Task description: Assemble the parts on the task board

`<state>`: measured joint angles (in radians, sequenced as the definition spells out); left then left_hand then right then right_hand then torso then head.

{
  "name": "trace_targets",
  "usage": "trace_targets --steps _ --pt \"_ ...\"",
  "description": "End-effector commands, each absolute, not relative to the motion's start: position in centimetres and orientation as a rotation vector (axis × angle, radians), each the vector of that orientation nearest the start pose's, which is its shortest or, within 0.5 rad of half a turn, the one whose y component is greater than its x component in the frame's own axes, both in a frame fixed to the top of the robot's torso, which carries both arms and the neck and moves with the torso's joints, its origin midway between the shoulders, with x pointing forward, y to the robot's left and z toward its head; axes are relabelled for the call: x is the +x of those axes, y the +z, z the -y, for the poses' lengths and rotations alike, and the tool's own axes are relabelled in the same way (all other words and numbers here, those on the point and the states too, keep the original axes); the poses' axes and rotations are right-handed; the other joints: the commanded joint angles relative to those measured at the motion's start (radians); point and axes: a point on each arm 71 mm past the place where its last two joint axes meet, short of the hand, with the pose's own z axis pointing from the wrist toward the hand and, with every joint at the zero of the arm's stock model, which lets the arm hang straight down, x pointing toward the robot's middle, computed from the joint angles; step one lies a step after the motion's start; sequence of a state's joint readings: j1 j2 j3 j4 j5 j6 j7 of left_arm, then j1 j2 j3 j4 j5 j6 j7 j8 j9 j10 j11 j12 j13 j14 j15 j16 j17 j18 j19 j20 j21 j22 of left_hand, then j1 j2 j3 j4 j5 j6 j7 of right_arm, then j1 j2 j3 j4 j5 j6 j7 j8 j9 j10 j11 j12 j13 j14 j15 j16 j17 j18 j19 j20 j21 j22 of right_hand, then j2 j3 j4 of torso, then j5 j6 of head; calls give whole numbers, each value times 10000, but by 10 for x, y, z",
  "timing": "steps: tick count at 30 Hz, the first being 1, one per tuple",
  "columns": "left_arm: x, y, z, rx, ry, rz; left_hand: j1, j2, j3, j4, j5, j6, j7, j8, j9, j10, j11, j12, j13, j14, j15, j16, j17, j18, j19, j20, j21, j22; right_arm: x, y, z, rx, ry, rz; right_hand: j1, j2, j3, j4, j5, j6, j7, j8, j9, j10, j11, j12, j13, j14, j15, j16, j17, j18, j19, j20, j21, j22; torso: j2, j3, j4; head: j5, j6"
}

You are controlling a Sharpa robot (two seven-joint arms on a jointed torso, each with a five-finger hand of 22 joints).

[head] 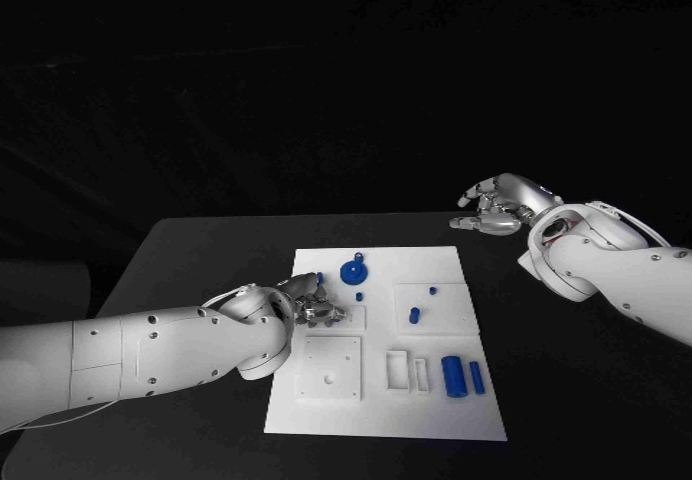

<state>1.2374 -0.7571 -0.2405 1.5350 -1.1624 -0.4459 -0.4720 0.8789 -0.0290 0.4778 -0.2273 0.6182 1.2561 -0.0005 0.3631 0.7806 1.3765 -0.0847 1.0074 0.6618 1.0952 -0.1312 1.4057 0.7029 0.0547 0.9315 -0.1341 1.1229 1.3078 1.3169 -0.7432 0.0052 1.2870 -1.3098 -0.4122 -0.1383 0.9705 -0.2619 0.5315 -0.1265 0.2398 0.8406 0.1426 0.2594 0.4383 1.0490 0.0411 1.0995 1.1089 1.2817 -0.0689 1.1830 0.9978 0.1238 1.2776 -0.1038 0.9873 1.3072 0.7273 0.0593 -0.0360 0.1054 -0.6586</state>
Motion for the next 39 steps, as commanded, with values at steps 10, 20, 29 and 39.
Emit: trace_targets --steps 10,20,29,39 --pt "464 -249 -179 -2620 -4605 -19637 80 90 50 7 -84 235 -156 33 -49 252 -340 128 61 308 -702 122 28 169 66 -1290 95 178 554 -117 229 939 5576 -14870 -61 68 -11 89 129 5 89 63 10 15 -41 13 -26 53 -52 -44 -8 1380 12 -83 -62 4 -6 1 9 -23 -17" --pt "465 -249 -178 -2629 -4644 -19572 105 101 54 -8 -88 247 -162 55 -57 257 -347 151 79 319 -701 148 33 171 74 -1295 117 181 554 -117 229 943 5580 -14880 -63 70 -15 99 157 6 88 64 10 14 -41 16 -31 55 -52 -45 -8 1380 15 -84 -66 5 -2 3 0 -33 19" --pt "464 -251 -176 -2515 -4638 -19941 83 90 40 31 -178 217 -156 60 -78 234 -343 148 83 311 -705 148 21 171 79 -1297 134 175 554 -118 229 936 5583 -14890 -69 71 -19 106 169 7 88 65 10 14 -41 18 -34 56 -53 -46 -7 1380 17 -84 -67 5 5 2 -7 -43 48" --pt "464 -253 -175 -2454 -4645 -20309 -53 -220 8 397 -998 123 -128 104 -192 180 -313 87 67 240 -699 110 -65 164 -9 -1289 113 137 554 -118 229 954 5586 -14907 -74 69 -25 114 182 7 88 65 10 14 -42 21 -38 57 -53 -48 -7 1380 19 -85 -70 6 -5 -8 13 -67 36"
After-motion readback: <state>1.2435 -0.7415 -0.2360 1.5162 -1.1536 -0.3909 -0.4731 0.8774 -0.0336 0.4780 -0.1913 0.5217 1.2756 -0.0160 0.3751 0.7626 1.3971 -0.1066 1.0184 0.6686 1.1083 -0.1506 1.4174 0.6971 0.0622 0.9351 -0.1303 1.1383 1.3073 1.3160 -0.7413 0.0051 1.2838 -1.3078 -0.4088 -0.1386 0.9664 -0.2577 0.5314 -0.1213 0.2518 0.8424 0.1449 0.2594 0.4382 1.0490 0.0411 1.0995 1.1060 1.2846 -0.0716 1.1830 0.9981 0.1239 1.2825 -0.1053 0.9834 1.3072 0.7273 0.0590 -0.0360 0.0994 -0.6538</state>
